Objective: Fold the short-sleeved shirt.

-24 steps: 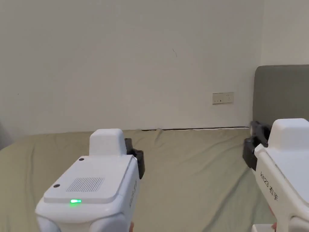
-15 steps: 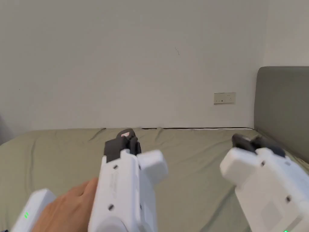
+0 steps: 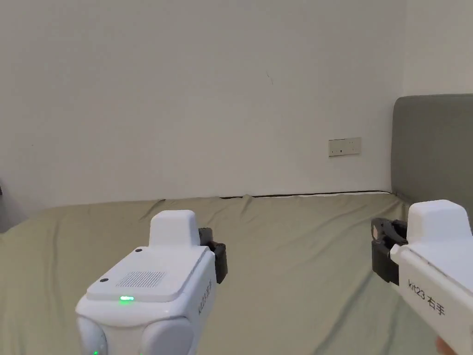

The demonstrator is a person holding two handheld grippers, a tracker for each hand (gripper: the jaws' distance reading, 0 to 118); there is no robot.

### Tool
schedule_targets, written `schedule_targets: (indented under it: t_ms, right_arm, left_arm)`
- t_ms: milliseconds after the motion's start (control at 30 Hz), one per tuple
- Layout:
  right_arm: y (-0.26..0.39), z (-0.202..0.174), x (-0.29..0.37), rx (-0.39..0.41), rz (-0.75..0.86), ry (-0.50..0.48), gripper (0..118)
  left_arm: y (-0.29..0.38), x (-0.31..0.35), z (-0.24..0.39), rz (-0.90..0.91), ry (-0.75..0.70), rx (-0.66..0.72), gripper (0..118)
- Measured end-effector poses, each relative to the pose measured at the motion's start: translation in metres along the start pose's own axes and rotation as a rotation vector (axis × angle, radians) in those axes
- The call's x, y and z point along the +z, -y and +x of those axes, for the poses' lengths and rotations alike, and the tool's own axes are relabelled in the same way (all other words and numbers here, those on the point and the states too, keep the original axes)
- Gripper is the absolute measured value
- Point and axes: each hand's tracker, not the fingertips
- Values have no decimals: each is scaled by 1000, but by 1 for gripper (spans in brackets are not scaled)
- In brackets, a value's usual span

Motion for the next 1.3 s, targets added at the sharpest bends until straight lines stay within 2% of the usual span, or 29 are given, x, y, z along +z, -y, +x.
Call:
schedule_targets:
  t_ms: [33, 67, 133, 267, 500, 700, 967, 1133, 1300]
  right_arm:
    - [-4, -7, 1, 79, 74, -18, 0]
    - [-5, -12, 4, 132, 79, 12, 0]
    - [-6, -11, 2, 146, 33, -31, 0]
    - [-8, -6, 1, 104, 24, 3, 0]
    - [-10, 0, 1, 104, 14, 37, 0]
    - [-11, -2, 2, 139, 22, 34, 0]
    - [-9, -3, 6, 137, 18, 24, 0]
    - [-10, -3, 9, 161, 37, 28, 0]
    - [-9, 0, 8, 152, 29, 28, 0]
  left_arm:
    - [4, 3, 4, 23, -4, 41, 0]
    - [4, 3, 8, 24, 5, 5, 0]
    - [0, 4, 13, -19, 45, -46, 0]
    - [-2, 5, 13, -21, 51, 51, 0]
    - [-7, 6, 19, -11, -15, -43, 0]
    - [-2, 8, 24, 6, -42, -116, 0]
    - [12, 9, 22, -21, -37, -83, 0]
    - [8, 10, 22, -28, -50, -115, 0]
    - [6, 8, 22, -49, -42, -114, 0]
